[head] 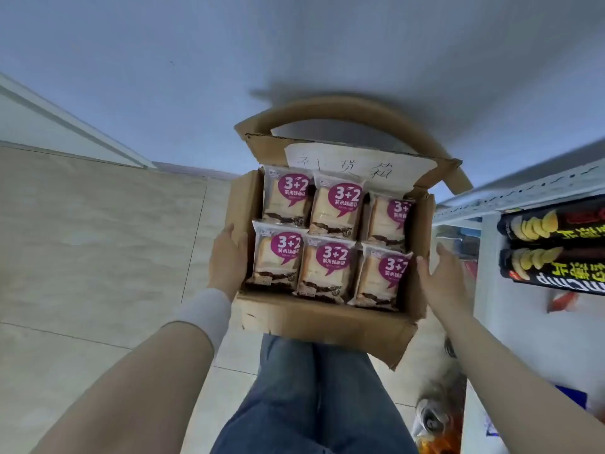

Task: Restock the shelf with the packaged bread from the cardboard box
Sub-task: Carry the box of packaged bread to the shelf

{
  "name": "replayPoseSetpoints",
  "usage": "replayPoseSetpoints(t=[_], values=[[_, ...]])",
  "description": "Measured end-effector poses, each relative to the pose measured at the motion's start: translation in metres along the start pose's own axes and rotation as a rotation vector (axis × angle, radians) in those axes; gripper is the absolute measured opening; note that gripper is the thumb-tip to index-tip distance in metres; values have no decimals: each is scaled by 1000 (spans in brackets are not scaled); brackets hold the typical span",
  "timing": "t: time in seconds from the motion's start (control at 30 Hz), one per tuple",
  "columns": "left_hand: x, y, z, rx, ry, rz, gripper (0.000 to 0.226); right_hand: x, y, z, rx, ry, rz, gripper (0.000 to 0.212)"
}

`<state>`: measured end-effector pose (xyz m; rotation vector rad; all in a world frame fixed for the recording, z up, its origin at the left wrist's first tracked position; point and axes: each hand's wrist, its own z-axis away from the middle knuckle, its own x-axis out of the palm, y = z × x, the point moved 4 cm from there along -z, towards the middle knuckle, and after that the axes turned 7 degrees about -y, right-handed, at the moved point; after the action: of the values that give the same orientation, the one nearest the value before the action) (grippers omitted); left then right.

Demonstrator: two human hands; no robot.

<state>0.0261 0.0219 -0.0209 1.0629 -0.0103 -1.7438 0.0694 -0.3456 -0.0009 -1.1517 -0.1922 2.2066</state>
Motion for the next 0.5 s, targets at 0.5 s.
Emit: replayPoseSetpoints(t=[0.5], values=[[21, -27, -66, -81, -226, 201, 33, 26, 47, -55, 184, -147, -131, 42]])
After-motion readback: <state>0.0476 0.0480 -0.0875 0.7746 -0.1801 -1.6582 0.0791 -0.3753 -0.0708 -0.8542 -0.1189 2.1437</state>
